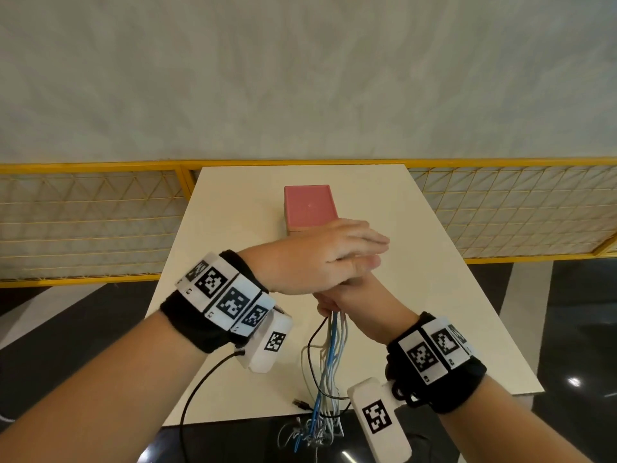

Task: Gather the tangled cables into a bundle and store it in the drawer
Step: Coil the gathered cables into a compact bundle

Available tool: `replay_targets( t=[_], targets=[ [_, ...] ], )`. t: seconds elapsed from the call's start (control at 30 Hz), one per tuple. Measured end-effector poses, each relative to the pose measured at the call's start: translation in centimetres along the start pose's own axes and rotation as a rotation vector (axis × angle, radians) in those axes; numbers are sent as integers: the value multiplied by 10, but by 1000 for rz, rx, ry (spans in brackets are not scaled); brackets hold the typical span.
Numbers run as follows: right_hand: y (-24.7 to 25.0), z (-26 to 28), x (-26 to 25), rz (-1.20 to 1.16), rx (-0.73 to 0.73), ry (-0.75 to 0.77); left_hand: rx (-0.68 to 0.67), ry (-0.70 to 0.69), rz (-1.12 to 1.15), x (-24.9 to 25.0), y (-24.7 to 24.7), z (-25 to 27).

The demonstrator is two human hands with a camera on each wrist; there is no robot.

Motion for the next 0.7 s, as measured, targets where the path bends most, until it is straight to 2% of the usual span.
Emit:
replay_targets(
  t=[0.07, 0.13, 0.37, 0.47, 0.5, 0.57, 0.63, 0.7],
  targets=[
    [2, 3, -6, -119, -49, 88, 136, -20, 325, 2, 5, 3],
    [7, 4, -8, -120, -53, 103, 247, -18, 451, -1, 7, 5],
    [11, 4, -9, -171, 10, 55, 36, -7, 171, -11, -4, 0],
    [12, 2, -9, -155, 8, 84, 28, -31, 154, -16, -3, -1],
    [12, 1, -9, -162, 2, 95, 80, -29, 171, -17, -3, -1],
    [11, -1, -11, -145, -23, 124, 271, -83, 164, -16, -4, -3],
    [9, -2, -13, -85, -41, 160, 442, -187, 54, -17, -6, -5],
    [7, -4, -15, -43, -57, 182, 529, -221, -58, -21, -10, -9]
  ],
)
Point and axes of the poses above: each hand's wrist, its own z-axis away from the middle knuckle, its own y-axis out of the back of the hand, x = y × z, the point moved 2 cm from there along -z, towards the middle knuckle, and after that the axes turned 3 degrees about z, right-handed, at the moved point
